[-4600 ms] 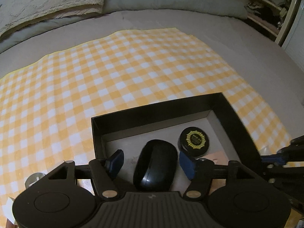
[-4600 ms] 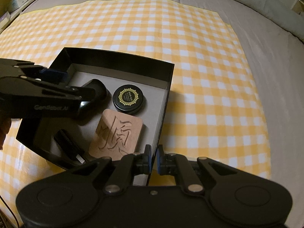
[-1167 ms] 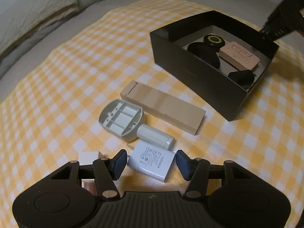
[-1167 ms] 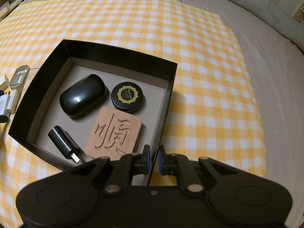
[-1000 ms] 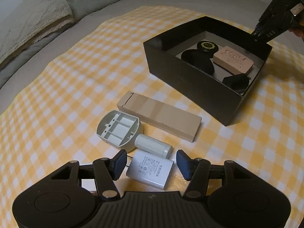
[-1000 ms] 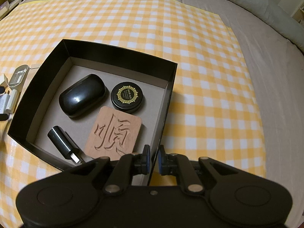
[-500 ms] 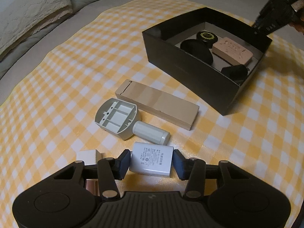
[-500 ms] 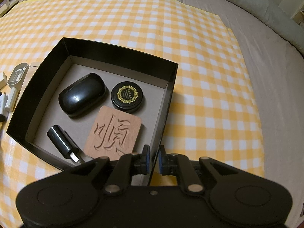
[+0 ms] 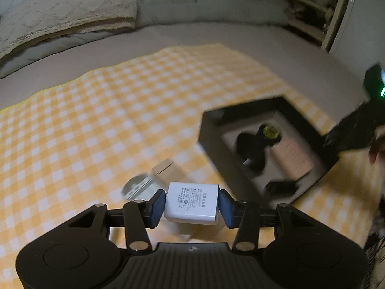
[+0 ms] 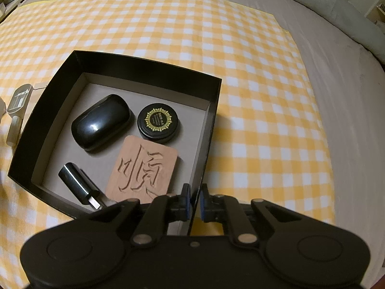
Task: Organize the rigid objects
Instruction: 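Carry the white charger block into the box and release it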
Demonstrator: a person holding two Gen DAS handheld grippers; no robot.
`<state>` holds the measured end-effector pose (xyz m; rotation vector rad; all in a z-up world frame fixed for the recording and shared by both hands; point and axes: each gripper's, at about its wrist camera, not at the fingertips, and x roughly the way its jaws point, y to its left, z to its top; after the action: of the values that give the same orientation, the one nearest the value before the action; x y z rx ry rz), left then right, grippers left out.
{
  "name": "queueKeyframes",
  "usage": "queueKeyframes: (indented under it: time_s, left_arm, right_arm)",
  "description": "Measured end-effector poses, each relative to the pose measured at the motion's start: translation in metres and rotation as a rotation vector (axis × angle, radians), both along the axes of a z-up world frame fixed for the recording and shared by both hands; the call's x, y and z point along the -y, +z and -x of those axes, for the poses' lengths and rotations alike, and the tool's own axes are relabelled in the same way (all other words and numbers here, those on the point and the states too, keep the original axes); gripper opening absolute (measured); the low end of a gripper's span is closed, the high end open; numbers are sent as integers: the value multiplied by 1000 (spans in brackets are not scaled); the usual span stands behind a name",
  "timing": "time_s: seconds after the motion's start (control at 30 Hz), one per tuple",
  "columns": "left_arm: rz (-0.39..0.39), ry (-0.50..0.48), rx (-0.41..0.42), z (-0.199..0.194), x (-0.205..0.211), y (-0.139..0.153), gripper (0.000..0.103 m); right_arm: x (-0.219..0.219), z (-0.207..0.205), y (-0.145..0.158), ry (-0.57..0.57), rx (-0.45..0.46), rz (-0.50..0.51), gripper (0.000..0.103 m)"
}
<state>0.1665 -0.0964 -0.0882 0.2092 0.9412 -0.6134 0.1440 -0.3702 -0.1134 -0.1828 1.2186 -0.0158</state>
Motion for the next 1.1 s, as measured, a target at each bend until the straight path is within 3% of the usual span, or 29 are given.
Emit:
queueKeyframes:
  time_s: [0.27,0.63,0.87,1.1]
  left_arm:
    - [141,-30,-28,9,58,16,49]
    - [325,96,-314,3,121,-19,49]
    - [270,145,-361,-11,133,-49,49]
    - [154,149,-279,-14,145,-57,49]
  right_arm:
    - [-1,0,1,-1,-1,1,8]
    - [0,2,3,-3,7,-20,8]
    - [2,4,4,-6,14,-42,8]
    - [-2,5,4,12,13,-56,8]
